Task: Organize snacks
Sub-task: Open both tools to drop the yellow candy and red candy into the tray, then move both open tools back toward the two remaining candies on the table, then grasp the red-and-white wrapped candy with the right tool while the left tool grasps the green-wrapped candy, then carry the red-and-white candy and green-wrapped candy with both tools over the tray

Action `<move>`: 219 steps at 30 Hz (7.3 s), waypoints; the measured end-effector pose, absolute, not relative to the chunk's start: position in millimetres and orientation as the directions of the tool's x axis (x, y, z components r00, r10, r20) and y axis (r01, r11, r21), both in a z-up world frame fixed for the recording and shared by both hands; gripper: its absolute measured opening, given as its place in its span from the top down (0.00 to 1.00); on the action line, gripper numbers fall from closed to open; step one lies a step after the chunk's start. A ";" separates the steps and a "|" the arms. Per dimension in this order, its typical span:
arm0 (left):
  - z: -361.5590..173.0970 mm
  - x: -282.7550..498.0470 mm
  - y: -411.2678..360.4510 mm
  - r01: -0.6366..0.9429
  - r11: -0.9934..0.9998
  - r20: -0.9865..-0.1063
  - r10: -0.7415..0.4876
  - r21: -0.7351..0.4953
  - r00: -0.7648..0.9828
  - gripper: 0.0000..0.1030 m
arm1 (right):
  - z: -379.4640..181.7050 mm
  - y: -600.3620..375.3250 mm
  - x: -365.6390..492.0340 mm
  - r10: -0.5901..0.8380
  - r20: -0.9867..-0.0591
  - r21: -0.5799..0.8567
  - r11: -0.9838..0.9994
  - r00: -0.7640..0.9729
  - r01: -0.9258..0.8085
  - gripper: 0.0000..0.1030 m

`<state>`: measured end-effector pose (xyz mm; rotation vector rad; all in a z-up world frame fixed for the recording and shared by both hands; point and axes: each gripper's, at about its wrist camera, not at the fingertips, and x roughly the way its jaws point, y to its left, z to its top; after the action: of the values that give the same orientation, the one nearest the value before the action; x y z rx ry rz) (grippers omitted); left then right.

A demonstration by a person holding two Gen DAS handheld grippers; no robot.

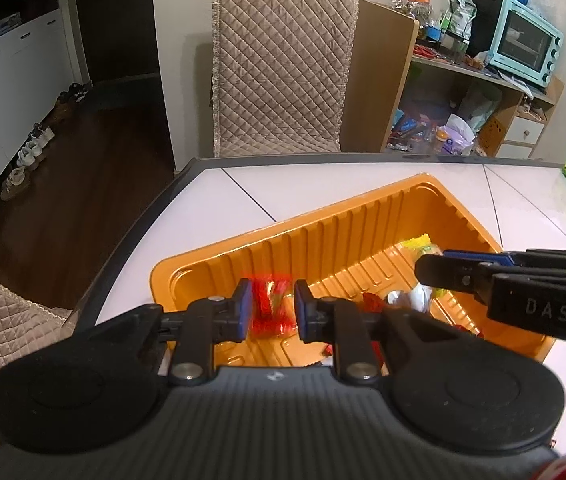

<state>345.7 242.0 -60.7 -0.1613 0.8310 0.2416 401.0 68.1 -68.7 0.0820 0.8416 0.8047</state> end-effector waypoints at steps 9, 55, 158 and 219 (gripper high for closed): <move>-51.6 337.4 248.5 -0.284 0.957 -0.738 0.147 -0.063 0.658 0.77 | -67.0 78.8 400.0 0.672 -0.639 0.369 0.695 0.374 -0.617 0.77; -20.6 182.4 147.5 -0.131 0.980 -0.753 -0.029 -0.152 0.657 0.53 | -21.9 -112.4 233.5 0.540 -0.659 0.394 0.841 0.523 -0.371 0.30; -117.8 252.7 60.2 0.202 0.979 -0.823 -0.133 -0.023 0.552 0.53 | -125.4 -84.7 251.4 0.410 -0.742 0.037 0.815 0.530 -0.578 0.69; -98.6 255.3 43.5 0.258 0.965 -0.808 -0.185 -0.043 0.559 0.82 | -103.9 -106.3 246.7 0.399 -0.743 0.115 0.867 0.537 -0.485 0.76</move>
<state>255.3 43.5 -98.6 0.0839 0.9422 -0.2615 246.7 -106.3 -103.9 -0.1097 0.8549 0.5269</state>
